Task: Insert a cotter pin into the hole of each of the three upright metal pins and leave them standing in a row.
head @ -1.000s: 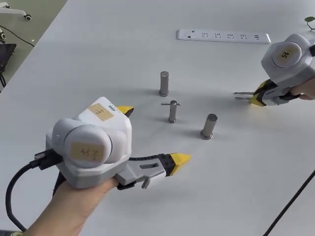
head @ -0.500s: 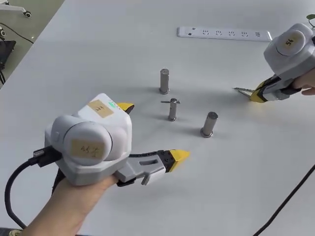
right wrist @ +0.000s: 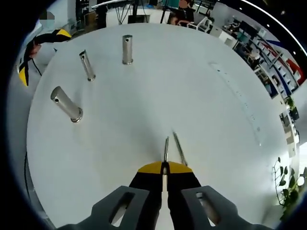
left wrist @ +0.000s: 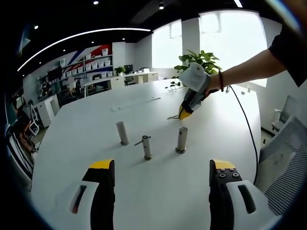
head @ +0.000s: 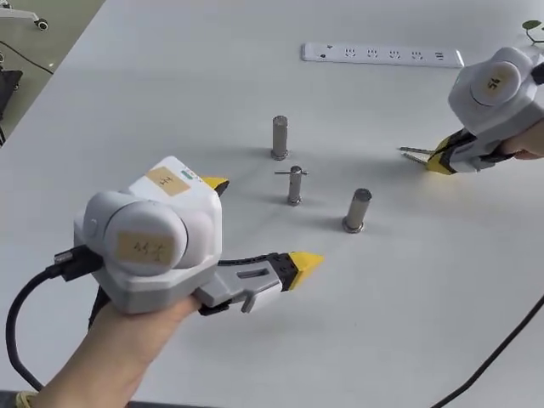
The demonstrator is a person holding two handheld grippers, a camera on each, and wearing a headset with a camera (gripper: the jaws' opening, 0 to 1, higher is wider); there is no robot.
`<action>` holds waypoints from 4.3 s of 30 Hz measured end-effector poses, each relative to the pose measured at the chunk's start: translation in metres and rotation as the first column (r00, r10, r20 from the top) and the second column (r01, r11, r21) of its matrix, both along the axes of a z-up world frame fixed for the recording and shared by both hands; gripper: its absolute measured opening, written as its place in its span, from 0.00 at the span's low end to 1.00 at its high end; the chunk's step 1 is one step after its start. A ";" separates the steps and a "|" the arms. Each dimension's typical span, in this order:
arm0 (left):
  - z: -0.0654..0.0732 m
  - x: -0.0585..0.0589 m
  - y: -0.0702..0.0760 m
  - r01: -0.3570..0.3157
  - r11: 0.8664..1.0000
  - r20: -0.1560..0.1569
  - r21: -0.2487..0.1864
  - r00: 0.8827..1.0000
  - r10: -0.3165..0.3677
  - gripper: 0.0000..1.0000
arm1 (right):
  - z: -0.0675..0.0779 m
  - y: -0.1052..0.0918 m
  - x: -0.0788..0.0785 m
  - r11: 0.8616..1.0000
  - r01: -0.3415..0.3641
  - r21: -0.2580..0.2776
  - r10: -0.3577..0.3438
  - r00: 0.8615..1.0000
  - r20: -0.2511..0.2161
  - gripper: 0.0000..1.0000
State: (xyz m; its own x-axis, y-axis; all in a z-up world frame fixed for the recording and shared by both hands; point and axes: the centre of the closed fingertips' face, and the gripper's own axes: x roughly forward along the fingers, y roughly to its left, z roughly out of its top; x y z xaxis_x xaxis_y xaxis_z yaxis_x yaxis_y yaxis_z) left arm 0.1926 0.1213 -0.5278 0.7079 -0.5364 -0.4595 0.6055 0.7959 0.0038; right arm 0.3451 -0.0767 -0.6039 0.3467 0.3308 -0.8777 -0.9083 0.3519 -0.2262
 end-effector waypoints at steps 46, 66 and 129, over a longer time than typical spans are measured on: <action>0.022 0.005 -0.031 0.029 0.982 -0.123 -0.185 0.991 -0.052 0.37 | 0.086 0.105 -0.108 0.895 -0.436 0.096 0.400 0.879 0.259 0.00; 0.022 0.000 -0.045 0.002 0.962 -0.215 -0.275 0.975 -0.063 0.15 | 0.088 0.126 -0.145 0.813 -0.581 0.027 0.544 0.776 0.319 0.00; 0.008 -0.025 -0.036 0.173 0.949 -0.200 -0.265 0.953 -0.229 0.00 | 0.078 0.122 -0.167 0.843 -0.144 0.518 0.225 0.970 -0.096 0.11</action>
